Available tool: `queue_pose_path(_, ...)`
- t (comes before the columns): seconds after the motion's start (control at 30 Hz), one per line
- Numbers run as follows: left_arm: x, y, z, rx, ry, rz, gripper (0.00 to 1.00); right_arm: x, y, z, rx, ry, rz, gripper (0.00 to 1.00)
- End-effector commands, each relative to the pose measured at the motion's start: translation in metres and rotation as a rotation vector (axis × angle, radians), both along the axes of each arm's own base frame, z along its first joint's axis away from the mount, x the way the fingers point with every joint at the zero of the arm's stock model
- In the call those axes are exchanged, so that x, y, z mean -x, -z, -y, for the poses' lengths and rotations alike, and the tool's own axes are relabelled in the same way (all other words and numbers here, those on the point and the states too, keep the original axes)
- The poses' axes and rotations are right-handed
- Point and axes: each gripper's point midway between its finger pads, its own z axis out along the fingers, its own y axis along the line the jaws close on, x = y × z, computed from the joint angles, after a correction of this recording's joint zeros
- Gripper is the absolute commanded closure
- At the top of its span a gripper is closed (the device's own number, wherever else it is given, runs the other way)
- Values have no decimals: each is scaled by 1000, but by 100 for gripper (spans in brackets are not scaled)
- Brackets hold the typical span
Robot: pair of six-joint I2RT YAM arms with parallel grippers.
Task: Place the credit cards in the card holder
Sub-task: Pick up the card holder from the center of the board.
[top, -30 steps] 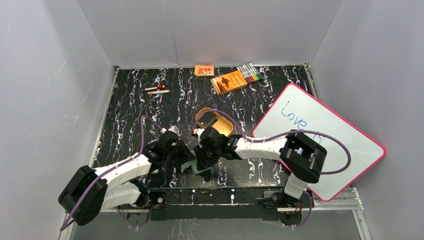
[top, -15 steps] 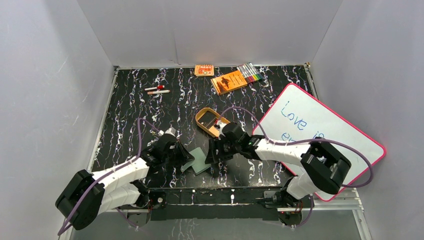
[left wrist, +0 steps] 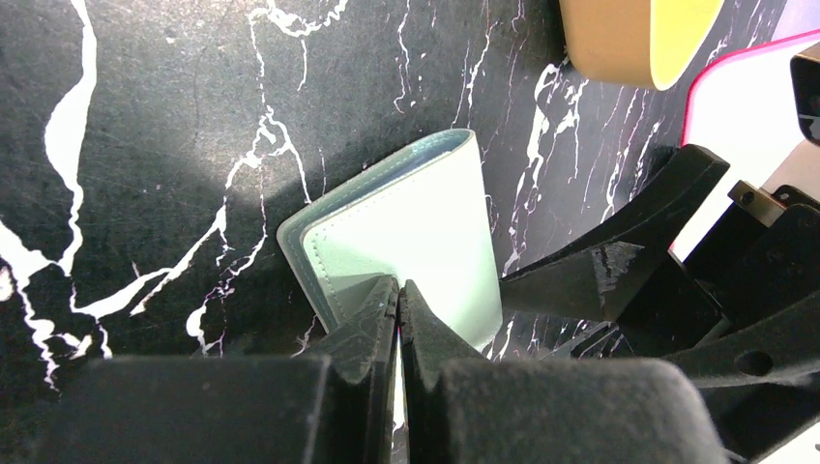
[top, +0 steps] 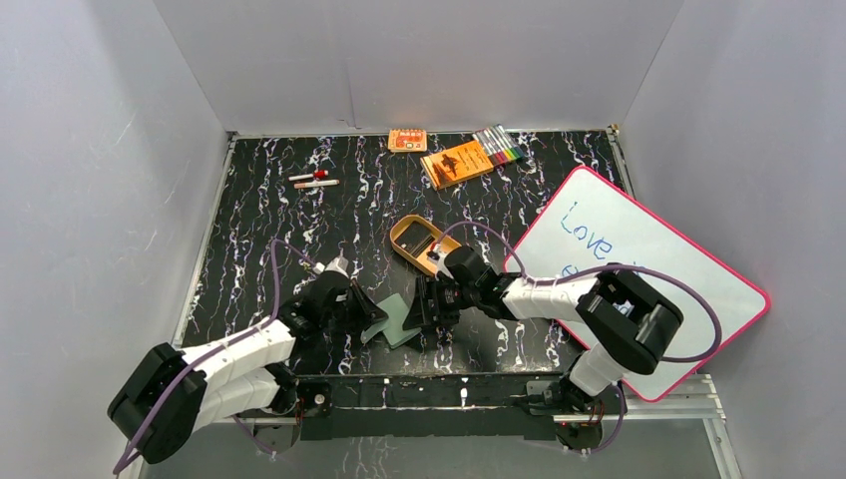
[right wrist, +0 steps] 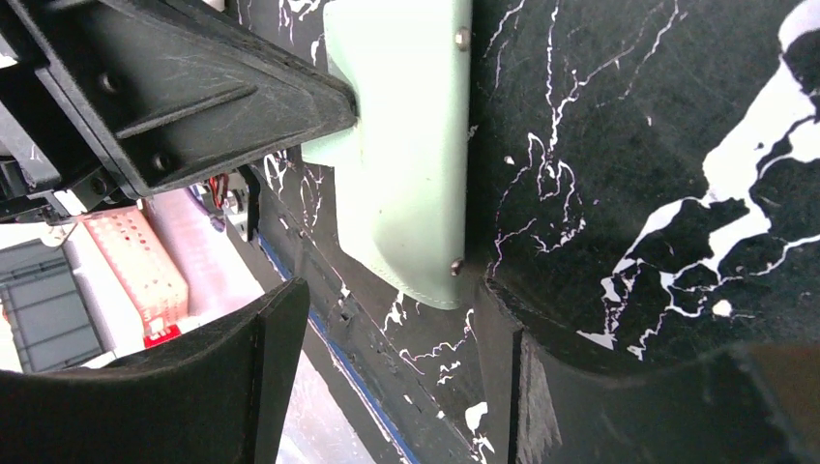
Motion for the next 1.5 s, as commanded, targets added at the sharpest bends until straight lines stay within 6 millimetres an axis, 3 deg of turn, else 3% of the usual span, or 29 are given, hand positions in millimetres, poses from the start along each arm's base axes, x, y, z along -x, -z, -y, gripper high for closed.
queue_pose_path(0.0, 35, 53, -52, -236, -47, -140, 100, -7, -7, -6, -46, 44, 2, 28)
queue_pose_path(0.5, 40, 58, -58, -243, -54, -144, 100, -2, 9, -13, -47, 33, -60, 32)
queue_pose_path(1.0, 42, 61, -58, -241, -53, -150, 100, 2, 10, -40, -82, -23, -53, 43)
queue_pose_path(1.1, 42, 62, -58, -239, -53, -150, 100, 2, 8, -46, -99, -37, -49, 52)
queue_pose_path(1.3, 43, 62, -58, -235, -52, -151, 100, 7, -1, -58, -140, -80, -28, 80)
queue_pose_path(1.47, 34, 41, -58, -234, -71, -109, 100, 3, -22, -62, -146, -105, 68, 100)
